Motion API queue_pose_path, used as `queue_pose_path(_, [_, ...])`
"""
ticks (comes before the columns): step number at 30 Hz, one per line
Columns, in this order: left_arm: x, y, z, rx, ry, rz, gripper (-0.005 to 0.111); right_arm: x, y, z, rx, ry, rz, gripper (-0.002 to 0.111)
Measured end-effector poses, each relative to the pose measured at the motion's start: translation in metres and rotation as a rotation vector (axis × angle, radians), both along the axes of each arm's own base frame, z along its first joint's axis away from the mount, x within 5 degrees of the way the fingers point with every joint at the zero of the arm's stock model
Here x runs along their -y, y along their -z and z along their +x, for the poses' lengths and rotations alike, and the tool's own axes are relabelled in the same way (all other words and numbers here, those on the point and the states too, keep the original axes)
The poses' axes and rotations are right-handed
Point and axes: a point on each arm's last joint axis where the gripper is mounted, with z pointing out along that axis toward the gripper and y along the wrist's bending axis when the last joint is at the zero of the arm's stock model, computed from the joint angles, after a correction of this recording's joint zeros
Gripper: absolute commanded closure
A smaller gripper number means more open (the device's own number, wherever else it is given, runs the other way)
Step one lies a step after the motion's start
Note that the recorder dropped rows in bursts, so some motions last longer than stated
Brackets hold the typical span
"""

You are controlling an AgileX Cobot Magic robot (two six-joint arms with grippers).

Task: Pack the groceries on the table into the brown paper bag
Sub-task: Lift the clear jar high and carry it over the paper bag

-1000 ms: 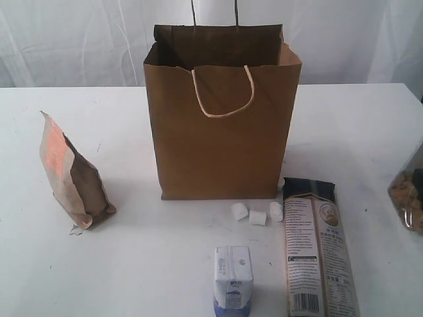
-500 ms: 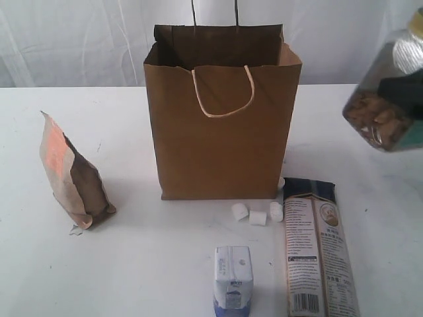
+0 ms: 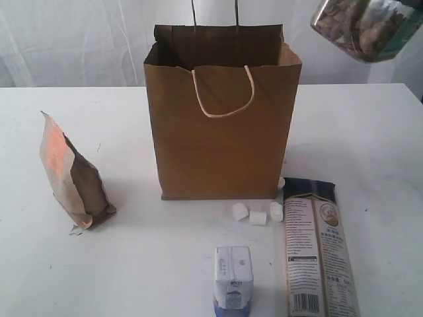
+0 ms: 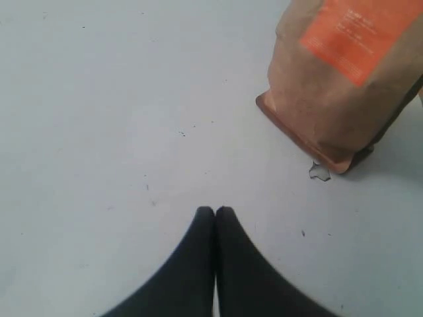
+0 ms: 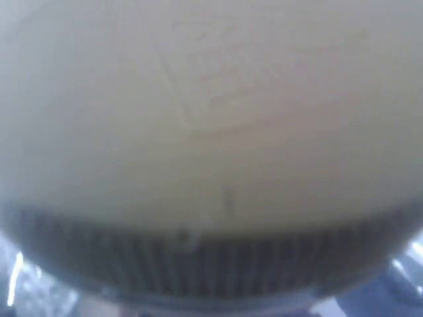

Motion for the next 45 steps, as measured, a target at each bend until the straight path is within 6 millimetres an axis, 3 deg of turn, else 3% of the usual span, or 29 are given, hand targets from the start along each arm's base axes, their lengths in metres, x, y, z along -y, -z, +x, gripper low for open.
queue_pose_path(9, [0.0, 0.0, 0.0, 0.0, 0.0, 0.0, 0.107, -0.007, -0.04, 0.001, 0.115, -0.107, -0.033, 0.108])
queue_pose_path(12, [0.0, 0.0, 0.0, 0.0, 0.0, 0.0, 0.107, -0.011, -0.046, 0.013, 0.138, -0.133, -0.012, 0.108])
queue_pose_path(15, [0.0, 0.0, 0.0, 0.0, 0.0, 0.0, 0.107, -0.012, -0.038, 0.038, 0.128, -0.188, -0.003, 0.108])
queue_pose_path(21, [0.0, 0.0, 0.0, 0.0, 0.0, 0.0, 0.107, 0.0, 0.003, 0.1, 0.099, -0.252, -0.018, 0.108])
queue_pose_path(24, [0.0, 0.0, 0.0, 0.0, 0.0, 0.0, 0.107, 0.0, 0.013, 0.116, 0.103, -0.254, -0.034, 0.108])
queue_pose_path(31, [0.0, 0.0, 0.0, 0.0, 0.0, 0.0, 0.107, -0.032, -0.007, 0.116, 0.183, -0.343, -0.055, 0.108])
queue_pose_path(35, [0.0, 0.0, 0.0, 0.0, 0.0, 0.0, 0.107, -0.051, -0.007, 0.112, 0.182, -0.406, -0.086, 0.108])
queue_pose_path(45, [0.0, 0.0, 0.0, 0.002, 0.0, 0.0, 0.107, -0.069, -0.007, 0.108, 0.184, -0.454, -0.104, 0.108])
